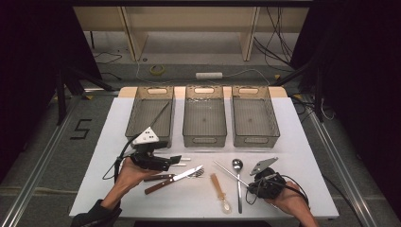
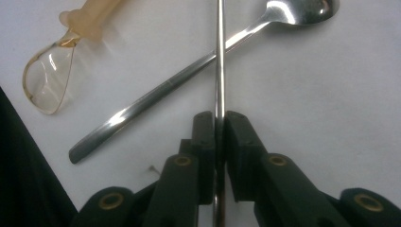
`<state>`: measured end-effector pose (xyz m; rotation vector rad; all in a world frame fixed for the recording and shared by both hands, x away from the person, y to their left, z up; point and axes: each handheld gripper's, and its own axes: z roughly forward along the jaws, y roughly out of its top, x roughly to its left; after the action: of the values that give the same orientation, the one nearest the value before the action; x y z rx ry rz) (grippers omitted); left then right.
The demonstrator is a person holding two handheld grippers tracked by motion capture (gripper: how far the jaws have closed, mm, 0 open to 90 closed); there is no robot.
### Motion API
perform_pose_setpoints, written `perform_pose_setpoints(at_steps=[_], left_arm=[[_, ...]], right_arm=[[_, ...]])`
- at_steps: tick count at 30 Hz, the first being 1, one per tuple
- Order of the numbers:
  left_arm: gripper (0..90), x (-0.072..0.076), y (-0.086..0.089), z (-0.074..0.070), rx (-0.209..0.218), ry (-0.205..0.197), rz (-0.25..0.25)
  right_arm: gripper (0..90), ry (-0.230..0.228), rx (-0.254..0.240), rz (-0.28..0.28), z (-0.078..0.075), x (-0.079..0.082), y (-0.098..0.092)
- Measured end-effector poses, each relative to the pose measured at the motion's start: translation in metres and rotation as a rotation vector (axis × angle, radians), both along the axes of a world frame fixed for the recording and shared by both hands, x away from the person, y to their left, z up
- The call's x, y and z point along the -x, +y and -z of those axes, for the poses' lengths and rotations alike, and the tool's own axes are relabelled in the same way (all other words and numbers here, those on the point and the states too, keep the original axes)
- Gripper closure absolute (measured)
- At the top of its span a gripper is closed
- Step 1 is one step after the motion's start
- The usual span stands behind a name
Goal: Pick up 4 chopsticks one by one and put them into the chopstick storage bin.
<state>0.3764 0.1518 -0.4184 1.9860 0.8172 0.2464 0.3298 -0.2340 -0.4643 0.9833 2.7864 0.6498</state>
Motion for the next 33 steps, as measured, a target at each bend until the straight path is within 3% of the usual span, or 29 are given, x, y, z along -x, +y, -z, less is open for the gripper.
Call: perform_pose_setpoints(at_steps=[10, 19, 26, 33], left_arm=[[20.2, 0.003, -0.005, 0.0, -0.009, 0.002, 0.025], [20.1, 0.007, -0.013, -0.001, -0.017, -0.003, 0.062], [19.9, 0.012, -0.023, -0.002, -0.031, -0.015, 0.106], [19.7, 0.018, -0.037, -0.002, -0.086, -0.043, 0.164]], right_arm=[[85.8, -0.018, 0.01, -0.046, -0.004, 0.0, 0.0], [86.0, -0.054, -0.029, -0.069, -0.019, -0.001, 0.001], [86.0, -0.074, -0.045, -0.113, -0.028, -0.002, 0.016], [86.0, -0.083, -0.045, -0.172, -0.036, -0.001, 0.038]])
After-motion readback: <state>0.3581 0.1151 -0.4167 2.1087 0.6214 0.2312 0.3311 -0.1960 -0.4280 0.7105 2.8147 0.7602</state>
